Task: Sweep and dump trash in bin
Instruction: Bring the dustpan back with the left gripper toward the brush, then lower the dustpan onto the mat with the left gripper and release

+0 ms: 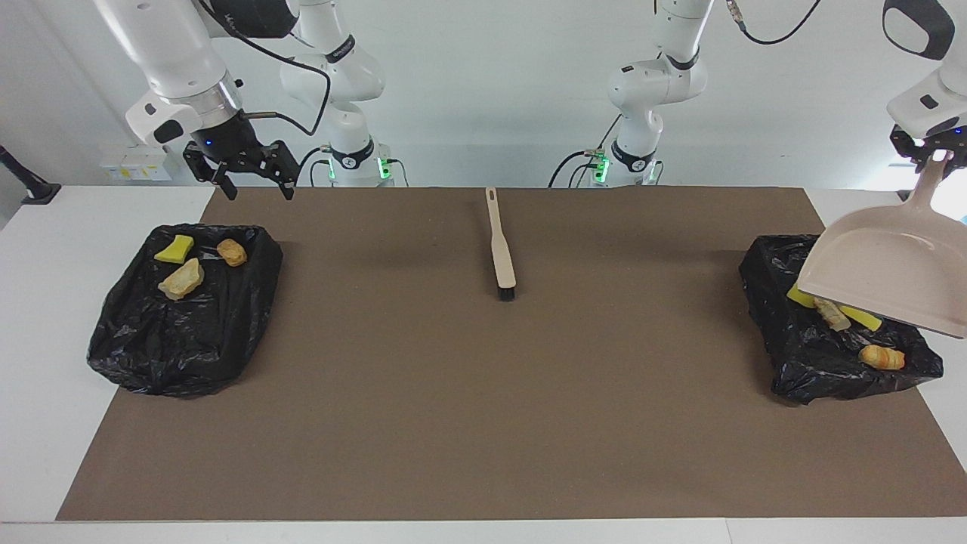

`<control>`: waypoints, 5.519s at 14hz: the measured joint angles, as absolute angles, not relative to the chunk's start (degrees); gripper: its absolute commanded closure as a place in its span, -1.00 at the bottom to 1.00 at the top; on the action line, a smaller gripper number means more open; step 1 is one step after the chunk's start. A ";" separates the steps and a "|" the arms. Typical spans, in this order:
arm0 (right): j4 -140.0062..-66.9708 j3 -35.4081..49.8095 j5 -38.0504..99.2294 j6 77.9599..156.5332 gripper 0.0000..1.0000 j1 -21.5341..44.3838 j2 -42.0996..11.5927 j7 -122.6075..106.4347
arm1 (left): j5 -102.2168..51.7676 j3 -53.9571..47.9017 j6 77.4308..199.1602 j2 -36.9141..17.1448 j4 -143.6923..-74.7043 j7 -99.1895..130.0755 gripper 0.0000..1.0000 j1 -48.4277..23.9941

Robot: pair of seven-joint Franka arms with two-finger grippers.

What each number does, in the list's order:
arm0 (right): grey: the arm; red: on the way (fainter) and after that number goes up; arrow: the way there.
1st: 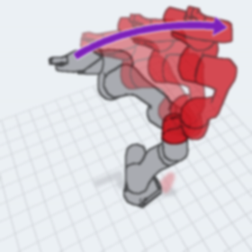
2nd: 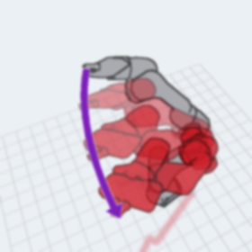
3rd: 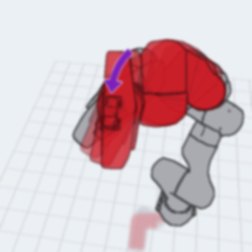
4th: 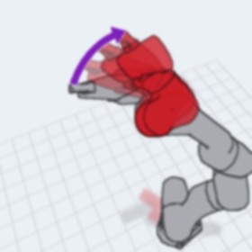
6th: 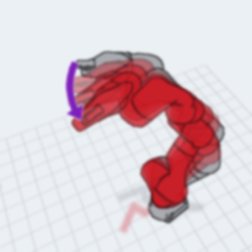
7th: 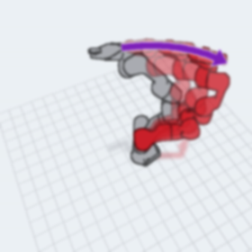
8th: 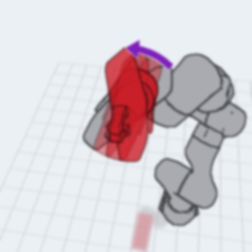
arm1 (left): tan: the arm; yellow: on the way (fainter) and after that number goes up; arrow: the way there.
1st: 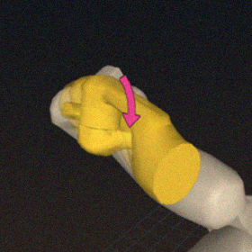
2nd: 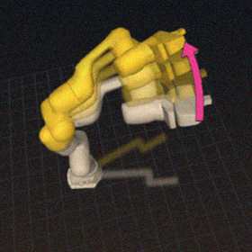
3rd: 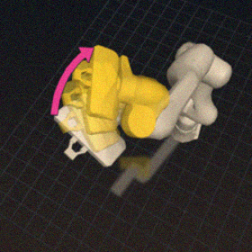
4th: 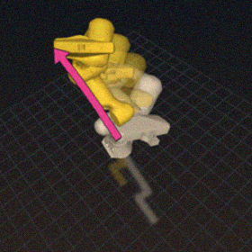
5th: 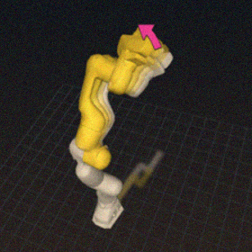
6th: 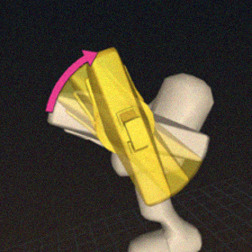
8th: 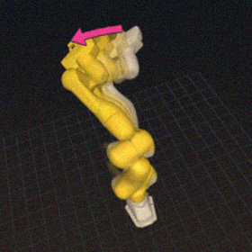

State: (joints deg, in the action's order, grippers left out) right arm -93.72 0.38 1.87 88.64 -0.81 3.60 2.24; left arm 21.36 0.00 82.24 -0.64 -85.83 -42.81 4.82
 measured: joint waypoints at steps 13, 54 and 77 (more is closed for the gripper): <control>-93.72 -0.32 1.82 88.73 -1.00 -0.50 3.91 2.54 | 1.36 -0.60 96.88 1.10 -100.06 1.69 1.00 -20.55; -93.72 -0.22 0.35 88.79 -1.00 -0.47 3.91 3.50 | -4.57 -0.63 133.19 -20.90 -101.71 38.59 -1.00 -38.60; -93.72 -0.22 0.35 88.79 -1.00 -0.47 3.91 3.50 | -4.54 1.56 97.08 -0.46 -100.40 1.45 -1.00 -14.44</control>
